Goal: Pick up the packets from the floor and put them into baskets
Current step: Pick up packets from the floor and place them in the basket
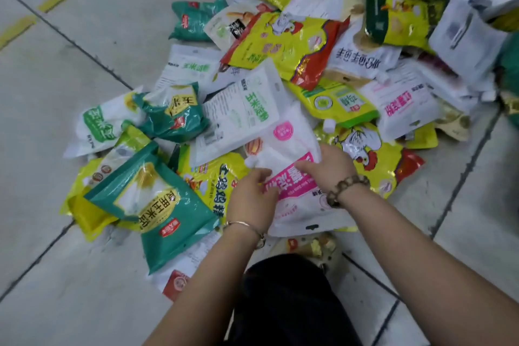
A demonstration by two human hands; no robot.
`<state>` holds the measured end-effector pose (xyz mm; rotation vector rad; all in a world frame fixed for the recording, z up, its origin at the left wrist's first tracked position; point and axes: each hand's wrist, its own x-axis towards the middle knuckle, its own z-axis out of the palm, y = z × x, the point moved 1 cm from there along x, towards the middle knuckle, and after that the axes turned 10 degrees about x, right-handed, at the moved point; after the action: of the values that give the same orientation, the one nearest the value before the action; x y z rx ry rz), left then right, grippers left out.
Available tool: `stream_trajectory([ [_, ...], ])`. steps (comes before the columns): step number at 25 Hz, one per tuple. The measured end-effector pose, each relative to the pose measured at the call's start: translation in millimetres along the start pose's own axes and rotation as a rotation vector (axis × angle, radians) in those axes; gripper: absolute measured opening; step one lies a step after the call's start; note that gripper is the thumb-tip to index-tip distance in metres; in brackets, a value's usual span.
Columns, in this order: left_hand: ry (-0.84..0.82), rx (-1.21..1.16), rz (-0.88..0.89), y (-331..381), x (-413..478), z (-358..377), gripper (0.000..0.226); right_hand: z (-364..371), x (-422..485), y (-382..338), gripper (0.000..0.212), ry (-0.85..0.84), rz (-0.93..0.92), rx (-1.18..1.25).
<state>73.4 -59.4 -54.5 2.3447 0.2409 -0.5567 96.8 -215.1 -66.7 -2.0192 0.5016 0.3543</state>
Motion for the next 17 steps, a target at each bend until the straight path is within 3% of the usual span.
stream_trajectory([
  [4,0.066,-0.358,-0.169,-3,-6,2,0.043,-41,-24,-5,0.012,-0.02,-0.061,0.091],
  [6,-0.04,-0.555,-0.238,-1,-8,4,0.048,-59,-40,-4,0.014,-0.026,-0.042,0.28],
  [10,-0.405,-1.026,-0.26,5,-14,8,0.028,-52,-57,-3,0.021,-0.093,-0.007,0.707],
  [12,-0.444,-1.106,-0.285,0,-14,1,0.038,-38,-57,-14,0.02,-0.14,0.004,0.794],
  [15,-0.391,-1.184,-0.379,-14,-14,-6,0.055,-22,-46,-25,0.014,-0.068,-0.041,0.544],
  [17,-0.259,-1.272,-0.457,-20,-16,-7,0.062,-16,-32,-36,0.013,0.204,-0.255,0.159],
])
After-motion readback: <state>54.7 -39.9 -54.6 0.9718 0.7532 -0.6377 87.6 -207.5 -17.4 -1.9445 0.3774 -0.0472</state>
